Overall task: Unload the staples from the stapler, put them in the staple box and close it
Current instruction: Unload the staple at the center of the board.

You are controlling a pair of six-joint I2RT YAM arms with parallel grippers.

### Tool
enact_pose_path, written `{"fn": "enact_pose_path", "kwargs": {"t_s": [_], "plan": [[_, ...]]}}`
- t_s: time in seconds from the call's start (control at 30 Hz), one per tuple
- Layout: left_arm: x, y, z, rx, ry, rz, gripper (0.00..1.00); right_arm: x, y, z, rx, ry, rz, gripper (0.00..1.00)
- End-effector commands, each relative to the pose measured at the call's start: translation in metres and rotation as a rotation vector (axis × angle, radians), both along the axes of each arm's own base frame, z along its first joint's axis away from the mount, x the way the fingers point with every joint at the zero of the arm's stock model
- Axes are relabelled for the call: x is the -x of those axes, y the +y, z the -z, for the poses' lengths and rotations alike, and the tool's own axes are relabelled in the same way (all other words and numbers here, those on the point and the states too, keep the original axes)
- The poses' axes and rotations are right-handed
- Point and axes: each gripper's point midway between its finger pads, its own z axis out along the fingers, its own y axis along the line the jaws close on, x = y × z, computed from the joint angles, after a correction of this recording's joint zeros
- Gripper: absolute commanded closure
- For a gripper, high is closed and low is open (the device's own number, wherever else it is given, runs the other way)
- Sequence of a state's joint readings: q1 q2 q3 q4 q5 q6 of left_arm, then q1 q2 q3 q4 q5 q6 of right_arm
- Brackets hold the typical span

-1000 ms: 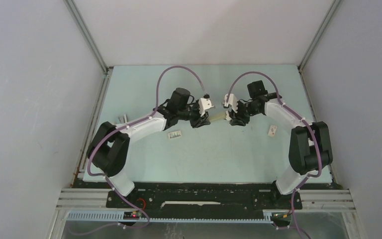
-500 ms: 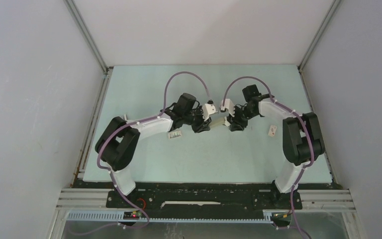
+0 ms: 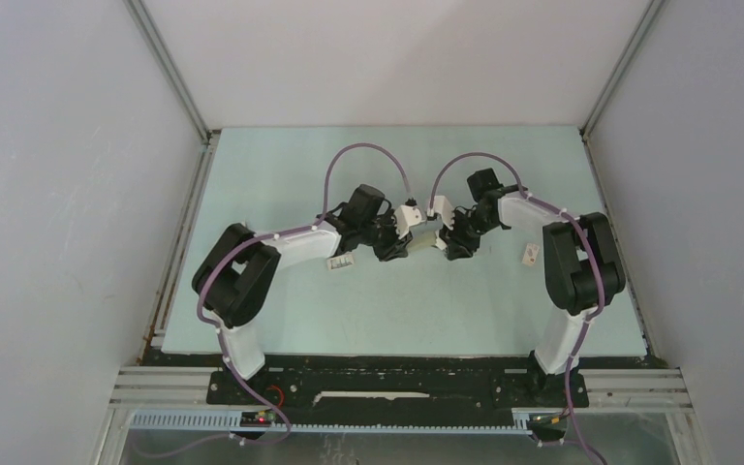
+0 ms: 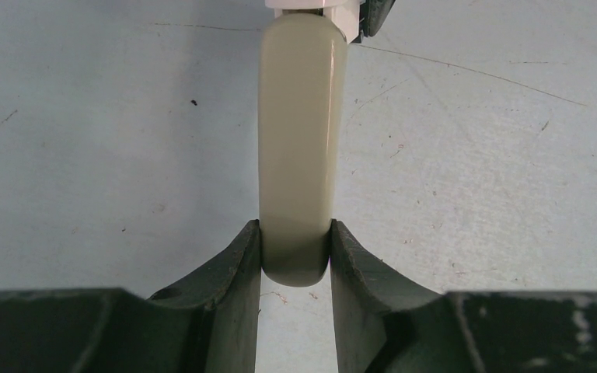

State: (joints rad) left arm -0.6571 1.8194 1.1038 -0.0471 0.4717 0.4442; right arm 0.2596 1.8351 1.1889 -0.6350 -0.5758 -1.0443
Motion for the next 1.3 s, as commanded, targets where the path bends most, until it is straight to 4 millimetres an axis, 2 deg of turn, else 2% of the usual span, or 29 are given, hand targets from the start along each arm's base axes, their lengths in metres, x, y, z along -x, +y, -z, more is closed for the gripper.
{"fn": "enact_pose_path", "kwargs": {"t_s": [0.0, 0.23, 0.43, 0.6, 0.7, 0.87, 1.13, 1.27], "plan": [[-0.001, 0.021, 0.018, -0.108, 0.034, -0.05, 1.0, -0.024, -0.014, -0.01, 0.045, -0.042, 0.088, 0.58], [0.001, 0.02, 0.02, -0.111, 0.037, -0.047, 1.0, -0.016, -0.011, -0.008, 0.025, -0.009, 0.072, 0.48], [0.002, 0.021, 0.02, -0.114, 0.039, -0.051, 1.0, -0.014, -0.009, -0.008, 0.01, 0.008, 0.075, 0.45], [0.003, 0.021, 0.019, -0.11, 0.031, -0.049, 1.0, -0.016, 0.0, -0.016, -0.045, 0.0, 0.075, 0.38], [0.004, 0.019, 0.016, -0.101, 0.024, -0.043, 1.0, -0.015, 0.012, -0.022, -0.079, -0.003, 0.043, 0.36], [0.005, 0.015, 0.014, -0.094, 0.02, -0.039, 1.0, -0.017, 0.025, -0.024, -0.104, -0.006, -0.008, 0.41], [0.006, 0.014, 0.015, -0.091, 0.021, -0.039, 1.0, -0.011, 0.033, -0.023, -0.113, 0.019, -0.073, 0.48], [0.005, 0.013, 0.015, -0.085, 0.021, -0.042, 1.0, -0.003, 0.035, -0.021, -0.119, 0.038, -0.104, 0.56]]}}
